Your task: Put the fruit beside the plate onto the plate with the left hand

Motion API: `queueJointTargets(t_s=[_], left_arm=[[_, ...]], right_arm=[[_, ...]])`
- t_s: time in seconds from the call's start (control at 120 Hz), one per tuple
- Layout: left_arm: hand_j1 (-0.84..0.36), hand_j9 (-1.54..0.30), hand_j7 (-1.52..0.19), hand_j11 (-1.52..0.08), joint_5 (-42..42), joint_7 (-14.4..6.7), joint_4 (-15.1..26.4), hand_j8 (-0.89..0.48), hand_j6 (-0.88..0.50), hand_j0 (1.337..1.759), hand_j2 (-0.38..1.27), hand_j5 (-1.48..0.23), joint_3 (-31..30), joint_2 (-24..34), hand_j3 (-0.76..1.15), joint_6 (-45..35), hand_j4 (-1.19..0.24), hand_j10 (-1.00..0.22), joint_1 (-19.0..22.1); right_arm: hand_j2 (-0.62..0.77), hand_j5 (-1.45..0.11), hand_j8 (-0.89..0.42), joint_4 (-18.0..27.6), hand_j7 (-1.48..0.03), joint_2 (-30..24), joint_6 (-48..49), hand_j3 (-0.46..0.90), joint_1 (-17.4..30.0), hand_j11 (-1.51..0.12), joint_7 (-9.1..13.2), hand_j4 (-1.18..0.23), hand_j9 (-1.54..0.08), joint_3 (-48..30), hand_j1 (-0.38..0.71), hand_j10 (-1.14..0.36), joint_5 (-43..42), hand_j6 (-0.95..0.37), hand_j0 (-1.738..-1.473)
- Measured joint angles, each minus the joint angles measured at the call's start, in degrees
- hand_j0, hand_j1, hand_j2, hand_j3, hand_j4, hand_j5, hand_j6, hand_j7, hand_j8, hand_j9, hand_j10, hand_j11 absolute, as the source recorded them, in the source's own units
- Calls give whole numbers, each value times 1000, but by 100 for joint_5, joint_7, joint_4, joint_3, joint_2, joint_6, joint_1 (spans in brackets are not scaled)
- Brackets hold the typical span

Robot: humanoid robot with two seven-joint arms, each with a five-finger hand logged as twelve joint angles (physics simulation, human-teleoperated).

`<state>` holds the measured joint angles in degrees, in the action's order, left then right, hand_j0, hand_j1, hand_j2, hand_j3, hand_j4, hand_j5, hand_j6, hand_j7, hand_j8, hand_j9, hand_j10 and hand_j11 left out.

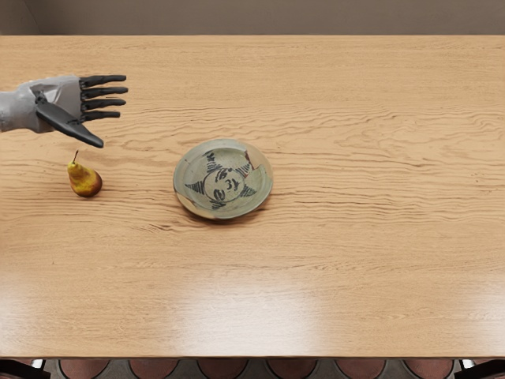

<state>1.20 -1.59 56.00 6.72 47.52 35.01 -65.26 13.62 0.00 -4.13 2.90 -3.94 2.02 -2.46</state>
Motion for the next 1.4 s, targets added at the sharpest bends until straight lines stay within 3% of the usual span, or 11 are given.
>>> queueJointTargets(t_s=[0.242, 0.342, 0.783, 1.15, 1.4], left_arm=[[322, -30, -30, -30, 11, 668, 359, -22, -23, 1658, 6, -30, -33, 277, 0, -244, -23, -22, 234], [333, -18, -18, -18, 10, 826, 376, -14, -14, 1658, 4, -18, -12, 297, 0, -582, -14, -14, 381], [347, -3, -3, -3, 589, 1082, 385, -2, -2, 1658, 3, -3, -5, 181, 0, -2218, -2, -2, 956], [348, -3, -3, -3, 916, 1125, 393, -2, -2, 1658, 3, -3, 8, -32, 0, -2772, -2, -2, 1246], [335, -17, -17, -17, 934, 1298, 399, -13, -13, 1658, 5, -17, 18, -41, 0, -2813, -13, -13, 1376]], right_arm=[[-4, -25, -19, -1, -25, 0, 0, 0, 0, -25, -1, -19, -25, 0, -326, -19, 0, -19, -1658], [-4, -25, -19, 0, -25, 0, 0, 0, 0, -25, -1, -19, -25, 0, -326, -19, 0, -19, -1658], [-4, -25, -19, 0, -25, 0, 0, 0, 0, -25, -1, -19, -25, 0, -326, -19, 0, -19, -1658], [-4, -25, -19, 0, -25, 0, 0, 0, 0, -25, -1, -19, -25, 0, -326, -19, 0, -19, -1658], [-4, -25, -19, 0, -25, 0, 0, 0, 0, -25, -1, -19, -25, 0, -326, -19, 0, -19, -1658]])
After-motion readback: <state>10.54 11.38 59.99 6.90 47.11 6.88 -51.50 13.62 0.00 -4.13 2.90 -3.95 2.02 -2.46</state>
